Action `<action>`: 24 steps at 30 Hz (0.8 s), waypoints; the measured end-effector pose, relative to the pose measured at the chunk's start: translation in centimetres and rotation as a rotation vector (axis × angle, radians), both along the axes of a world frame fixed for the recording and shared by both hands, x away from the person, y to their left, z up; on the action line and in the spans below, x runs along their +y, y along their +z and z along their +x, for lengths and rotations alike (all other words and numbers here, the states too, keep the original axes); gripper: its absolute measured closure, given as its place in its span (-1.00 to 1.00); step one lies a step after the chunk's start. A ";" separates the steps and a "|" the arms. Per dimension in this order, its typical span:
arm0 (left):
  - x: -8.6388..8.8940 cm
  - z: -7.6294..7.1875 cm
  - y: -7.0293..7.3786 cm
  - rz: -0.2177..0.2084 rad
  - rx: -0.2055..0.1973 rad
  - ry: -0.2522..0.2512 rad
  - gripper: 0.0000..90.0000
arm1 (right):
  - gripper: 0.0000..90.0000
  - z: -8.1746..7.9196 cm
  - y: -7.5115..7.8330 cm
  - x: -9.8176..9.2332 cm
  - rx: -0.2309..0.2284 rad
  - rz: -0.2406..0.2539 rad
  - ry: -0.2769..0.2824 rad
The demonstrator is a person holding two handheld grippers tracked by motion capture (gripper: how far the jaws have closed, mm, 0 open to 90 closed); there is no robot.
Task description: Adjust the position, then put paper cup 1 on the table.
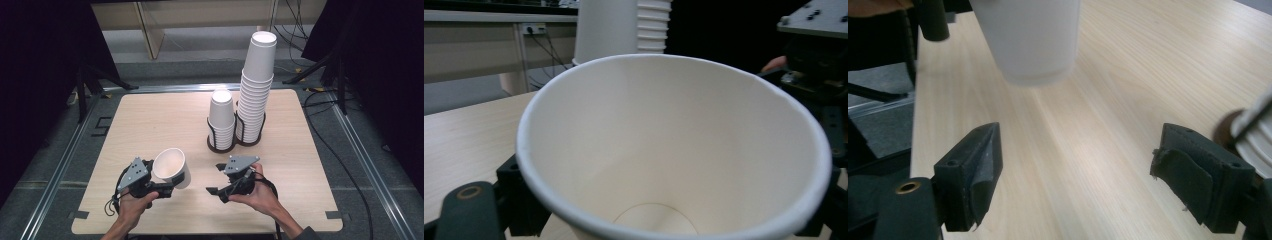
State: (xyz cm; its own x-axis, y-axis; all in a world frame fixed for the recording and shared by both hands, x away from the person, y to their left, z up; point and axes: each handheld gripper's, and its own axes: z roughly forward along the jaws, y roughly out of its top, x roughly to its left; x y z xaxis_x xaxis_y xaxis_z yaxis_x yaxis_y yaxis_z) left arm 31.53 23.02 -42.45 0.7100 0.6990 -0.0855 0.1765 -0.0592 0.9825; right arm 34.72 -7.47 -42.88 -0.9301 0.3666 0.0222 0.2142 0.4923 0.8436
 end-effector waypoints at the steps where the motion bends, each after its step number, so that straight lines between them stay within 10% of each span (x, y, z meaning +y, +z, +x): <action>1: 0.1 0.2 0.0 0.017 -0.008 0.012 -0.68 | -0.56 0.0 0.0 -0.3 0.009 -0.005 -0.008; 24: 2.1 4.8 -1.3 0.035 -0.005 0.157 -0.68 | -0.60 -1.1 -1.5 -4.4 0.064 -0.048 -0.120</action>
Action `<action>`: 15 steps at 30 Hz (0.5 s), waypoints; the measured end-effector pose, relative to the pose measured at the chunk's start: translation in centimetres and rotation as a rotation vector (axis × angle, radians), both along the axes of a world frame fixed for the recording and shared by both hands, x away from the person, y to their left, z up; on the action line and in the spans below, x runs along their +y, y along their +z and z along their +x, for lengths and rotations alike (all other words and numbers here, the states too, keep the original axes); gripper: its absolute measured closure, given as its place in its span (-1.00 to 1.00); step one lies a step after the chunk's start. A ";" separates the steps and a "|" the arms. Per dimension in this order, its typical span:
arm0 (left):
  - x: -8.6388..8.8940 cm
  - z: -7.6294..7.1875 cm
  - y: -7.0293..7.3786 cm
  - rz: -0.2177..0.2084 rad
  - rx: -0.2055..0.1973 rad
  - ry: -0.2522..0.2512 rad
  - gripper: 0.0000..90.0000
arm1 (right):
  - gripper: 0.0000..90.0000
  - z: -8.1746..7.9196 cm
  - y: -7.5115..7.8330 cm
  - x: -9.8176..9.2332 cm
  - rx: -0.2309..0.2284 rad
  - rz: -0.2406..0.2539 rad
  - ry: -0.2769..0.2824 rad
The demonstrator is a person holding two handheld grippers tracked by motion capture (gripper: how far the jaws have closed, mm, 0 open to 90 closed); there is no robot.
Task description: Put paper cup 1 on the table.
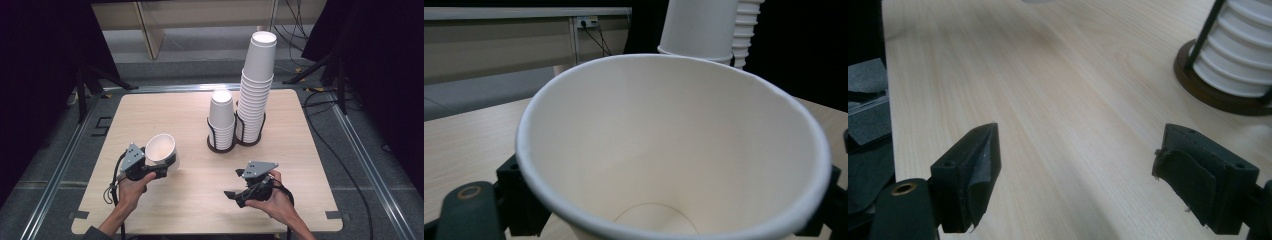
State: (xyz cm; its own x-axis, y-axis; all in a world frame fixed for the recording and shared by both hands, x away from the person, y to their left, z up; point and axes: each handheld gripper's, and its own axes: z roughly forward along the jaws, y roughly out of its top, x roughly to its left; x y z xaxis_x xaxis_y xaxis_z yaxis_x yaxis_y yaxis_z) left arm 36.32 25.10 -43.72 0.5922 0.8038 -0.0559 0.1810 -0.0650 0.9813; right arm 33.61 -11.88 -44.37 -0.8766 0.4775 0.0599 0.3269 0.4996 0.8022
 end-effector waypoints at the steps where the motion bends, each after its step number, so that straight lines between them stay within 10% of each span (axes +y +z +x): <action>1: 0.1 0.1 0.0 0.008 0.012 0.007 -0.68 | -0.60 0.0 0.0 0.0 0.000 0.000 0.000; 15: 1.1 4.6 -0.8 0.030 0.014 0.090 -0.68 | -0.59 0.0 -0.4 -0.5 0.011 -0.008 -0.020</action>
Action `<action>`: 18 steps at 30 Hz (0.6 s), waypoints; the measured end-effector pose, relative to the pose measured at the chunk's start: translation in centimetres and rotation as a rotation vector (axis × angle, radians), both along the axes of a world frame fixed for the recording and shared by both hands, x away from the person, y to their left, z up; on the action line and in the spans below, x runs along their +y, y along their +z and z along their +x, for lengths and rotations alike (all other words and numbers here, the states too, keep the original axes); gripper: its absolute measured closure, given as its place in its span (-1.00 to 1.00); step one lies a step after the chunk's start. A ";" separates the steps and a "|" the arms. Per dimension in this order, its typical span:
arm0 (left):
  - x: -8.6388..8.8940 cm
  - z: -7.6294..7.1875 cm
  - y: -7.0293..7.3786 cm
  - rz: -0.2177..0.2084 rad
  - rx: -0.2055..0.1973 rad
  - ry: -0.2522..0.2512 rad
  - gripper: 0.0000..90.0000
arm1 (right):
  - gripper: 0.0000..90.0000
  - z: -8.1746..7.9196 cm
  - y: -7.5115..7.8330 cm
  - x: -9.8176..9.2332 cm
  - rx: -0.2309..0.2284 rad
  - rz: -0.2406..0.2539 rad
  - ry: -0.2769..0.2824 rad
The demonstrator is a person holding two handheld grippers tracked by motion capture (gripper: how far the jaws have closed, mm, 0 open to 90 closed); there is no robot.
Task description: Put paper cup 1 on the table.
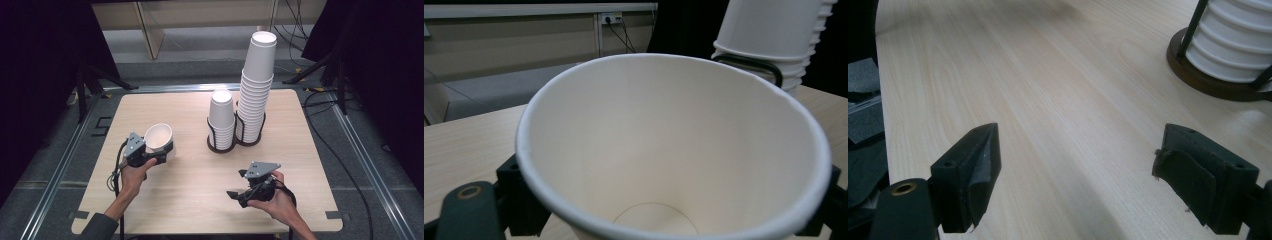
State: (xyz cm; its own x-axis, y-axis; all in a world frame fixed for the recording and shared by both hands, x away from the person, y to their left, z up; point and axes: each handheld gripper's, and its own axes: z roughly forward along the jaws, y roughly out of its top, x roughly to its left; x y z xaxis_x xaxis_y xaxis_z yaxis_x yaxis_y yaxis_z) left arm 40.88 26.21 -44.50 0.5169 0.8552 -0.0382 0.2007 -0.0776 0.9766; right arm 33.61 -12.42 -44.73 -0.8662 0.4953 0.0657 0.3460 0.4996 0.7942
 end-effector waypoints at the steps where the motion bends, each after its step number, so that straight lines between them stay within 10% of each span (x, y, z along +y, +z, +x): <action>1: 0.2 0.4 -0.1 0.005 0.003 0.008 -0.68 | -0.59 0.1 0.0 -0.1 -0.006 -0.004 0.002; 18: 3.0 6.5 -1.2 -0.008 0.003 0.150 -0.68 | -0.58 0.0 -0.2 -0.2 -0.010 -0.007 0.003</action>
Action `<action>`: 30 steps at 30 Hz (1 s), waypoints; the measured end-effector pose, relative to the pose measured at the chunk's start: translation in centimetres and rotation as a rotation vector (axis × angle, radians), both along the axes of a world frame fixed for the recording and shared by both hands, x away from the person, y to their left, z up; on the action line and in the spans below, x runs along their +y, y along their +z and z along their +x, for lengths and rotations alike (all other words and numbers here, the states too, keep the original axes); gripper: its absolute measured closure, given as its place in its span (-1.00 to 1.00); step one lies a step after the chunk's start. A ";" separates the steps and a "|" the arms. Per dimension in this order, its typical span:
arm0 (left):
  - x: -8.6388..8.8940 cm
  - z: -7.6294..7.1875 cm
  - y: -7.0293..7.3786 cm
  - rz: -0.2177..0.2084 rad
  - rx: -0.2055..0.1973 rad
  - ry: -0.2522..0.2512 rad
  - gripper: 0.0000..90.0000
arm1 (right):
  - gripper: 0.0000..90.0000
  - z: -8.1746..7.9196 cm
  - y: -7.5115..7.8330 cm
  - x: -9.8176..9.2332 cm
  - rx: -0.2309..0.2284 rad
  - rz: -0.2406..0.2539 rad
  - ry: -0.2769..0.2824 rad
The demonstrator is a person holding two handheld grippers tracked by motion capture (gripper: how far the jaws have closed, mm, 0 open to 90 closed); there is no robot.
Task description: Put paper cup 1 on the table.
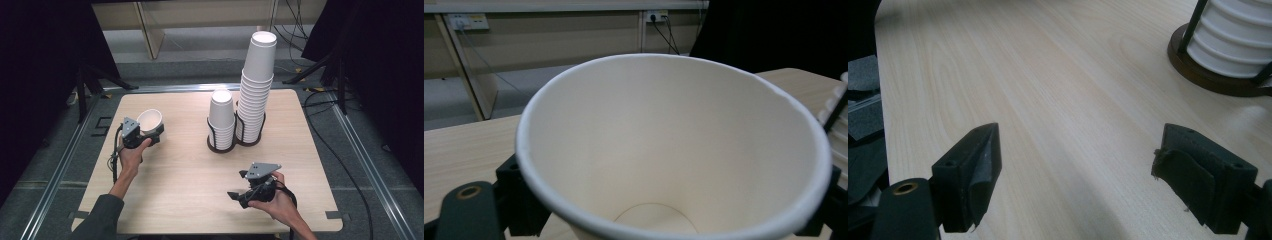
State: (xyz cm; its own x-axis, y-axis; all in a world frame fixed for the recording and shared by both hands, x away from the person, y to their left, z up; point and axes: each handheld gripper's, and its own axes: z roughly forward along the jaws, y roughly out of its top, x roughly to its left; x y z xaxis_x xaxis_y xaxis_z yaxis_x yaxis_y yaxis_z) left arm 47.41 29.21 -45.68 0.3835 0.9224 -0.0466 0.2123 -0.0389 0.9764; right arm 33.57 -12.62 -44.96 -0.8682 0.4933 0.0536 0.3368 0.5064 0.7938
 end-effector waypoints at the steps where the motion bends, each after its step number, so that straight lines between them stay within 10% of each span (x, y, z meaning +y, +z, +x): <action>1: 0.0 0.3 0.0 0.013 0.005 0.010 -0.68 | -0.58 -0.1 0.0 0.0 0.014 0.004 -0.005; 30: -0.5 3.2 -2.6 0.082 0.048 0.040 -0.75 | -0.58 -0.2 -0.1 0.3 0.019 -0.003 0.031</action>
